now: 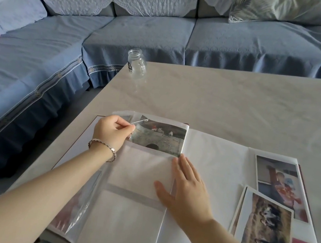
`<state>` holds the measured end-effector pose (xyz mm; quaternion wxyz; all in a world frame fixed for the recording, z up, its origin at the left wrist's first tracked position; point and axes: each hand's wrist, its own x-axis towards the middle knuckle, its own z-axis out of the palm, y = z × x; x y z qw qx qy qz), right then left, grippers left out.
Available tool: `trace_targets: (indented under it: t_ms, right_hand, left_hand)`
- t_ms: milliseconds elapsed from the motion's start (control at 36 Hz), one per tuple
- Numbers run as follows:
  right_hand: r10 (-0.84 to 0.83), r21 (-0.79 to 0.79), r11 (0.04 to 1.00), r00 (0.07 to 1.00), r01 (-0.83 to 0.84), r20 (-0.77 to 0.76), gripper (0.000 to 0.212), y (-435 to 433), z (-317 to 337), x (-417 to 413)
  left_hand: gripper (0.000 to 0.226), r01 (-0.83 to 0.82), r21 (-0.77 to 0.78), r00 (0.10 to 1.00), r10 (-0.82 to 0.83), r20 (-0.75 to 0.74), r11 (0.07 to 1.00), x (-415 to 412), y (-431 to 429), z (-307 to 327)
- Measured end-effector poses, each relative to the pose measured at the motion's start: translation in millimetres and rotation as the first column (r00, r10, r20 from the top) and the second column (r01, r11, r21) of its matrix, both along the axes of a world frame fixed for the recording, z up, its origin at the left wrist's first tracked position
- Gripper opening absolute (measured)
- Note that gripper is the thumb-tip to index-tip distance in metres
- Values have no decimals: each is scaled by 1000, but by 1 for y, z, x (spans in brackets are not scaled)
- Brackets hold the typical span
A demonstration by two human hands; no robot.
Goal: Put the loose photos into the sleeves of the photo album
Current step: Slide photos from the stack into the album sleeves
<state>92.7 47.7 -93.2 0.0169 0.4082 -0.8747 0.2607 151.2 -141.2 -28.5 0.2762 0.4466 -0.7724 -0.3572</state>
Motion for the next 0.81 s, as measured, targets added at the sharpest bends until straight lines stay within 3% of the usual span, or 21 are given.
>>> trace_targets:
  t_ms: [111, 194, 250, 306, 361, 417, 472, 500, 556, 611, 667, 806]
  right_hand:
    - [0, 19, 1000, 1000, -1, 24, 70, 0, 0, 0]
    - [5, 26, 1000, 999, -7, 52, 70, 1, -1, 1]
    - [8, 12, 1000, 996, -9, 85, 72, 2, -1, 2]
    - [2, 16, 1000, 996, -3, 93, 72, 2, 0, 2]
    - [-5, 33, 999, 997, 2, 83, 72, 2, 2, 1]
    - [2, 28, 1000, 996, -4, 85, 72, 2, 4, 1]
    - [11, 28, 1000, 995, -13, 95, 71, 3, 5, 1]
    - [17, 29, 999, 995, -20, 99, 71, 3, 4, 1]
    - [29, 43, 999, 994, -34, 109, 71, 3, 6, 1]
    - [40, 51, 998, 992, -46, 123, 71, 4, 6, 1]
    - [46, 69, 996, 989, -56, 144, 70, 4, 8, 0]
    - [63, 65, 995, 984, -74, 165, 69, 4, 10, 0]
  left_hand:
    - [14, -19, 279, 988, 61, -145, 960, -3, -5, 6]
    - [10, -17, 496, 983, 106, -152, 868, -4, -14, 2]
    - [10, -28, 541, 988, 105, -112, 840, -4, -17, -5]
    - [12, -74, 504, 993, 110, -43, 860, -6, -17, -12]
    - [26, -90, 283, 990, 54, 130, 955, -10, -12, -19]
    - [37, 46, -81, 947, -18, 322, 996, -16, -3, -24]
    - [38, 323, -325, 923, -220, 317, 889, -23, 10, -26]
    - [38, 483, -342, 868, -390, 307, 806, -27, 17, -28]
    - [46, 734, -253, 677, -649, 346, 631, -32, 28, -34]
    - [53, 832, -168, 538, -694, 478, 529, -33, 31, -42]
    - [51, 827, -119, 504, -633, 588, 549, -32, 25, -46]
    - [52, 607, -2, 563, -429, 706, 794, -29, 11, -44]
